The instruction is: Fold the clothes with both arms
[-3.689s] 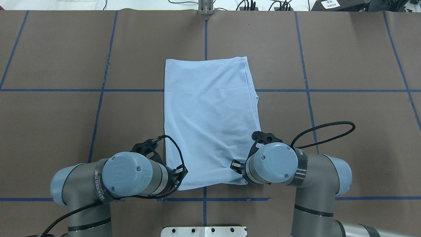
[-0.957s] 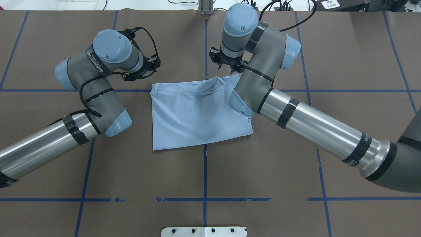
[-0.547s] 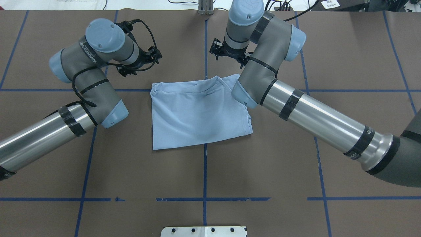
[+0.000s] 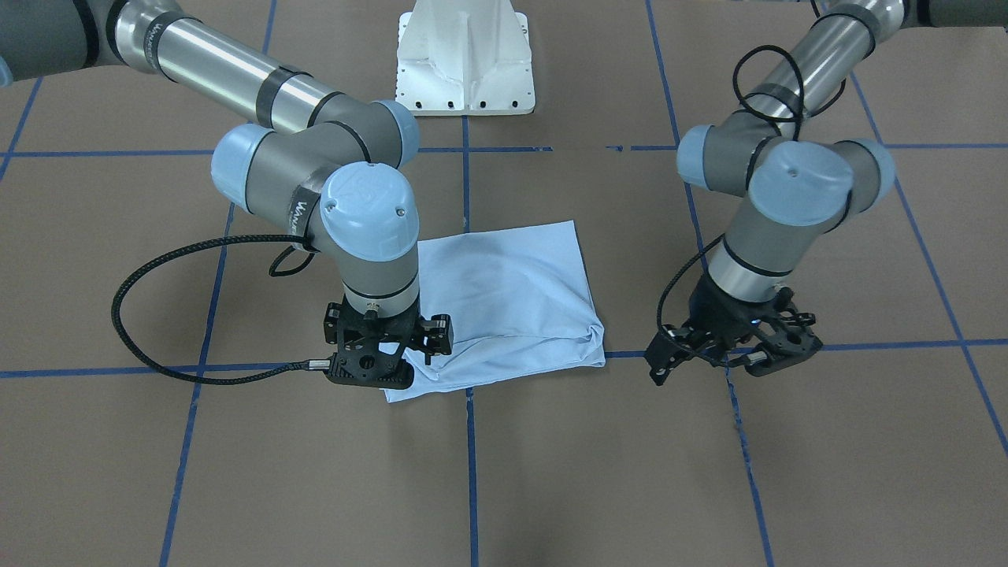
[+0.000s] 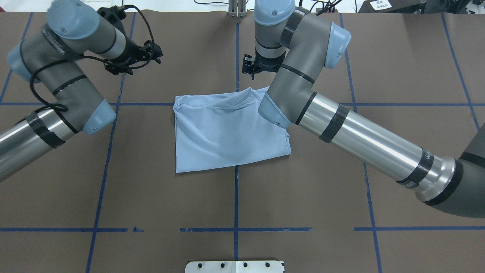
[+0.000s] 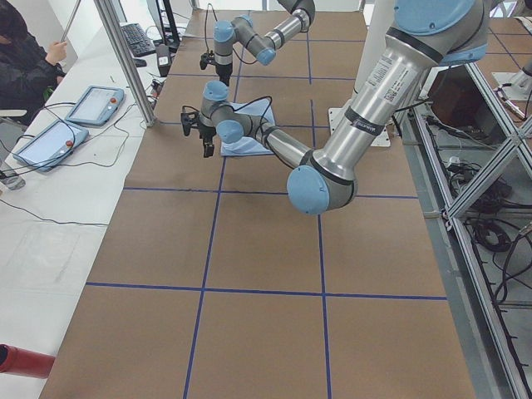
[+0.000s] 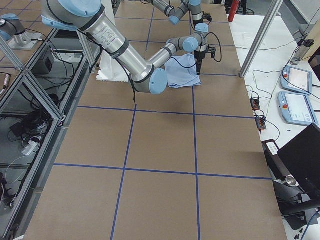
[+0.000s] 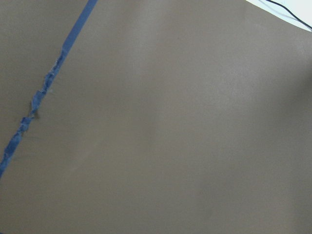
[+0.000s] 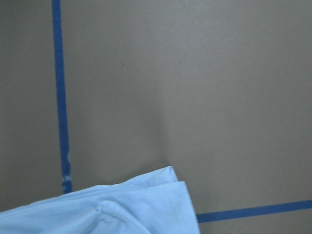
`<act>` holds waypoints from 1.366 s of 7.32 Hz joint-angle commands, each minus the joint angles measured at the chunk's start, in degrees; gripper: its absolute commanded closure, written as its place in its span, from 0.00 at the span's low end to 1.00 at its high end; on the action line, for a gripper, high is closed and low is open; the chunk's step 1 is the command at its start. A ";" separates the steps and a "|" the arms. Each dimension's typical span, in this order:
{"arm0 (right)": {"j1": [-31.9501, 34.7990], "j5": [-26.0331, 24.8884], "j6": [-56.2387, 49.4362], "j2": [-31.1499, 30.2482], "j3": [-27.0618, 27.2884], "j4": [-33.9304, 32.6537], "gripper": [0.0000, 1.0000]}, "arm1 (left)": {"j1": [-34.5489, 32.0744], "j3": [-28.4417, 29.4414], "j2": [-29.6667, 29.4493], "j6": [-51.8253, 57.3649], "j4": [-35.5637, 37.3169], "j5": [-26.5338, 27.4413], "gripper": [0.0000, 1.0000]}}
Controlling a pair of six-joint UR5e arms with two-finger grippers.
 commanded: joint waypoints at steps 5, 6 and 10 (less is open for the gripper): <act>27.62 13.53 -46.90 -25.88 11.03 -3.84 0.00 | -30.44 -1.13 18.17 62.27 5.19 -11.82 0.00; 31.40 18.52 -52.01 -30.09 11.03 -3.75 0.00 | -34.84 -0.61 18.98 71.96 8.44 -11.82 0.00; 38.91 24.91 -62.53 -43.13 17.50 -3.75 0.00 | -37.79 -3.50 29.07 81.74 6.59 -16.58 0.00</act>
